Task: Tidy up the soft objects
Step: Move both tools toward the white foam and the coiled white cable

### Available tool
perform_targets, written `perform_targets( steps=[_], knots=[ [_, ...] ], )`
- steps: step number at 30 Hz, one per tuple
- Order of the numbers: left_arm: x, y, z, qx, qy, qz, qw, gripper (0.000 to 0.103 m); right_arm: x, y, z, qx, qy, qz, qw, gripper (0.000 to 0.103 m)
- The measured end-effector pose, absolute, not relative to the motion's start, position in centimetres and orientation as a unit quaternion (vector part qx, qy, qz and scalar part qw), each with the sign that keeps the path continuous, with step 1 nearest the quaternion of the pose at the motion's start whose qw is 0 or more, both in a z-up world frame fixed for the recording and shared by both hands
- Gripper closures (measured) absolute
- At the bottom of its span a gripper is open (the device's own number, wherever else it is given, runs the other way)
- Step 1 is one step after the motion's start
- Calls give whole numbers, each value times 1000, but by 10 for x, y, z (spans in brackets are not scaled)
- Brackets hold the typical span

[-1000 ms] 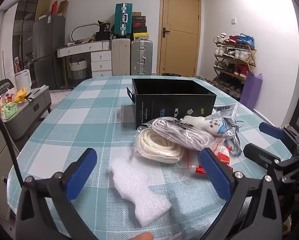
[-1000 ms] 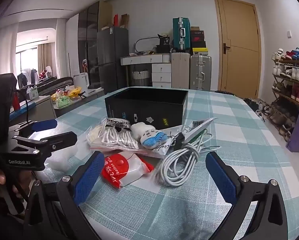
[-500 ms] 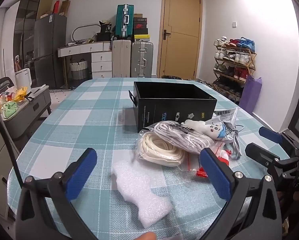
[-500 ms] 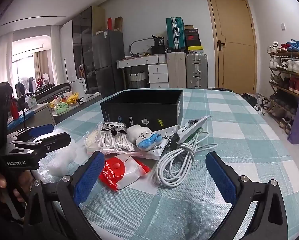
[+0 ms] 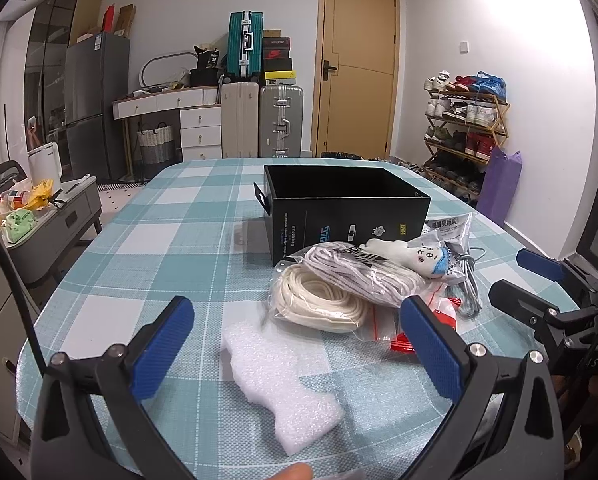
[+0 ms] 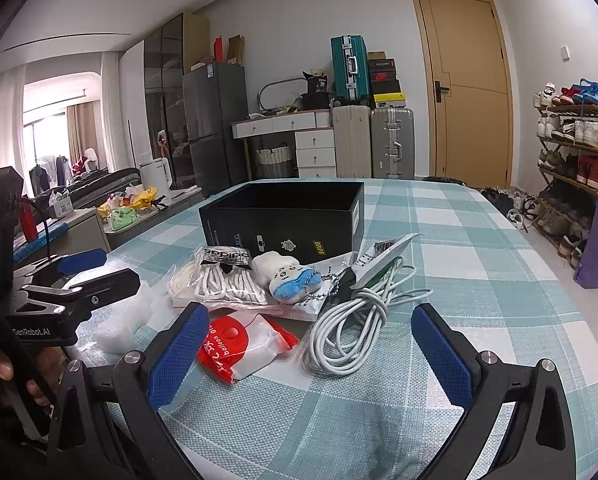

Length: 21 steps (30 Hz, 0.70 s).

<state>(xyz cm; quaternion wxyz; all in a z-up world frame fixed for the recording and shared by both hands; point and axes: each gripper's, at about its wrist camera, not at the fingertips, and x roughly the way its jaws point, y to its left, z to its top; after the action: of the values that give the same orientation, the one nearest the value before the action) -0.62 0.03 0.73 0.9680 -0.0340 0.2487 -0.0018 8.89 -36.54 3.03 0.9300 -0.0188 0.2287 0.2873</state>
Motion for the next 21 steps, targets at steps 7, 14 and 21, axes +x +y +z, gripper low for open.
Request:
perform_targets(
  steps=[7,14,21],
  knots=[
    [-6,1,7,-32,249,-2,968,0,87,-367,31,-21,227,287,930,0],
    [-5,1,7,-29,250,-2,968,0,87,-366,32,-23,227,287,930,1],
    [-6,1,8,-24,249,-6,968,0,87,-366,32,-24,226,286,931,1]
  ],
)
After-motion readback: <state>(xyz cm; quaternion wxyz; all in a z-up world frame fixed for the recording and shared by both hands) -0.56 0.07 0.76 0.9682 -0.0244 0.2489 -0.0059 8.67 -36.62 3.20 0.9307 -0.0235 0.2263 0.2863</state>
